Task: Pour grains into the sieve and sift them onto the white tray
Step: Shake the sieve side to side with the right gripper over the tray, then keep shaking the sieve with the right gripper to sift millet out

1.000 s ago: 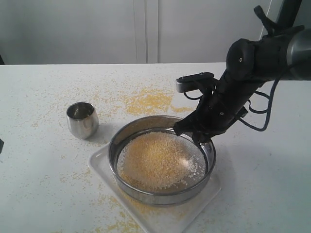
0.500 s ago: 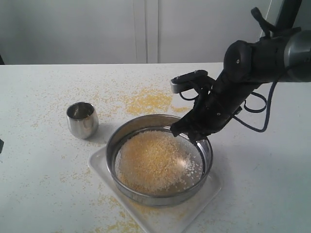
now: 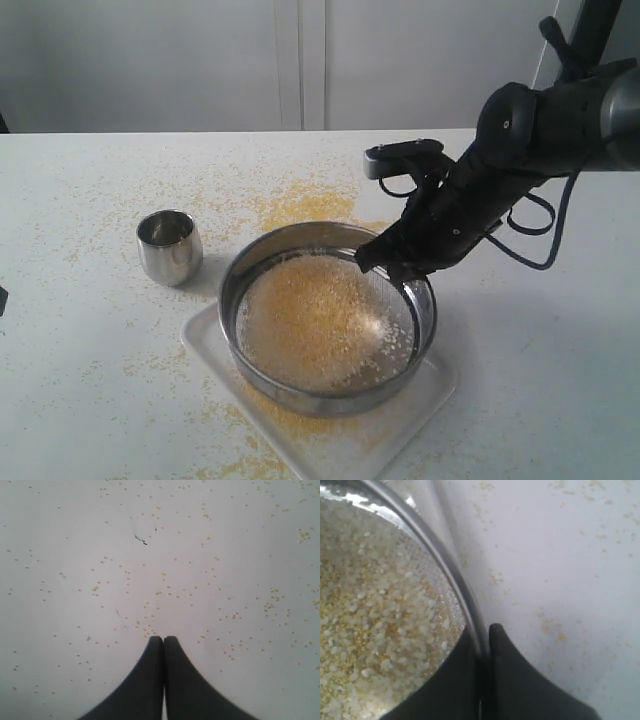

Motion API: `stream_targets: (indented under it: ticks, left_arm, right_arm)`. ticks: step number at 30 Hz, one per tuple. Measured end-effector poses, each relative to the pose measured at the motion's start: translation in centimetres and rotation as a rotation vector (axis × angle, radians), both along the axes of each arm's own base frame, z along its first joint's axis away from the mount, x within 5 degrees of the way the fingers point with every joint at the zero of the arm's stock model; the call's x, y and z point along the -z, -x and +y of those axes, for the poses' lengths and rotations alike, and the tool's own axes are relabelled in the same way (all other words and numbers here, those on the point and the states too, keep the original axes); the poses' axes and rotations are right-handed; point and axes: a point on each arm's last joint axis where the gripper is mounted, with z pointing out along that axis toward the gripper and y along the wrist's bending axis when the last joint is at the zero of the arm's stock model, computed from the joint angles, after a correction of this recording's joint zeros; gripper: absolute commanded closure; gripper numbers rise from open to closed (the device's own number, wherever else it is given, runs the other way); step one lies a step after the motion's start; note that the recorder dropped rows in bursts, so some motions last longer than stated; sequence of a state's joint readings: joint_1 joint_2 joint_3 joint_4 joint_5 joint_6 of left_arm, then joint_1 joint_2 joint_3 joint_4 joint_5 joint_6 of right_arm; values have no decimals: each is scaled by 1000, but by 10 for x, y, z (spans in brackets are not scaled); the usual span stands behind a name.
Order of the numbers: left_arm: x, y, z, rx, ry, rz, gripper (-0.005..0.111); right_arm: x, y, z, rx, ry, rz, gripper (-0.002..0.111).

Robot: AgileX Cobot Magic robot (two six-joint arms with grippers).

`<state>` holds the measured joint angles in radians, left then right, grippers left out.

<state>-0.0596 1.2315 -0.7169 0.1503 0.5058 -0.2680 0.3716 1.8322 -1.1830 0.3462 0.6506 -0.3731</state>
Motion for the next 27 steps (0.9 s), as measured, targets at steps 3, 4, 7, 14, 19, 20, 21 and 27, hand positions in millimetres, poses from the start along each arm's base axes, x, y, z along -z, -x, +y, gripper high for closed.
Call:
stream_targets:
  ticks: [3, 4, 7, 14, 19, 20, 21, 27]
  left_arm:
    - [0, 0, 0, 0, 0, 0, 106]
    - [0, 0, 0, 0, 0, 0, 106]
    - [0, 0, 0, 0, 0, 0, 106]
    - [0, 0, 0, 0, 0, 0, 106]
    - [0, 0, 0, 0, 0, 0, 106]
    - [0, 0, 0, 0, 0, 0, 106]
    - [0, 0, 0, 0, 0, 0, 106]
    - [0, 0, 0, 0, 0, 0, 106]
  right_arm:
    - [2, 2, -2, 26, 5, 37, 108]
    - [2, 1, -4, 75, -13, 46, 108]
    - [0, -1, -1, 62, -40, 7, 108]
    - [0, 1, 3, 66, -46, 23, 108]
    - [-2, 0, 7, -47, -35, -47, 108]
    - [-1, 1, 6, -67, -24, -34, 108]
    - [0, 3, 6, -65, -20, -19, 108]
    - [0, 2, 6, -55, -35, -30, 108]
